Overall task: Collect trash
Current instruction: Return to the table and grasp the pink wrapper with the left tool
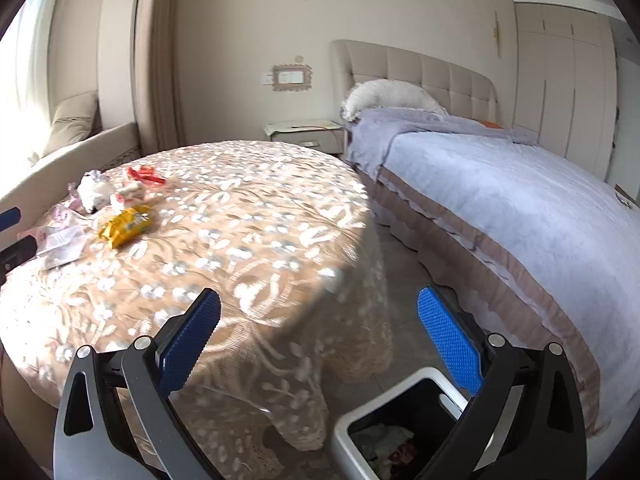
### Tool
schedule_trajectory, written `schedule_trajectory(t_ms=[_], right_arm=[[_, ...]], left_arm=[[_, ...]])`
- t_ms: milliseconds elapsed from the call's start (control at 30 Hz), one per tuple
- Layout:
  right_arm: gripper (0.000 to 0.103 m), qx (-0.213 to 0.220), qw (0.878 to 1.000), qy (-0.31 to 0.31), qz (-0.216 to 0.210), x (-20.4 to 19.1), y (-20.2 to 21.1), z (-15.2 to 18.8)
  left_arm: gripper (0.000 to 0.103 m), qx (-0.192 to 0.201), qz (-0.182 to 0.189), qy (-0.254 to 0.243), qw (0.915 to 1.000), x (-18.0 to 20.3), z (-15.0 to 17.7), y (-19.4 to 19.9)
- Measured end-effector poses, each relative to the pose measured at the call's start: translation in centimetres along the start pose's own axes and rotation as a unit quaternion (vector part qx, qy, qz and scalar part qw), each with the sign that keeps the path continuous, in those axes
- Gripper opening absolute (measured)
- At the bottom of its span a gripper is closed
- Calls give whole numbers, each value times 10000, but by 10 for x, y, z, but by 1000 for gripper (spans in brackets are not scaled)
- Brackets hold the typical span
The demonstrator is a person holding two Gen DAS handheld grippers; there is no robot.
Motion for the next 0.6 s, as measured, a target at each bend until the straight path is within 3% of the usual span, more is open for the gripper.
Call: schedule_trajectory(t_ms=[100, 200, 267, 367, 467, 600], right_arm=[[98, 188, 9990, 220, -346, -40, 1, -17], [98, 281, 9966, 460, -615, -77, 1, -29], [98, 301, 9947, 607, -771, -99, -1, -35], [98, 289, 9921, 848, -878, -126, -3, -41], [98, 253, 9899, 1051, -922, -144, -7, -45], [98, 133, 9890, 1137, -938, -157, -17, -45]], left_arm=[[98, 17, -810, 56, 9967, -48, 7, -1], [98, -116, -1578, 254, 9871, -89, 21, -9], [98, -229, -1673, 648, 9835, -113, 34, -13], [98, -564, -1524, 1029, 9813, -132, 50, -26], [98, -830, -1459, 1130, 9793, -143, 58, -39], [98, -1003, -1510, 912, 9792, -151, 55, -54]])
Point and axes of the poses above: each gripper's, at about its wrist camera, not at the fingertips, and y roughly against the way its jaws point, x to its right, z to its underside, the point moved 4 cm from there along -y, roughly the way its jaws point, and after that the axes turned 5 degrees about x, right-handed, at the moved point
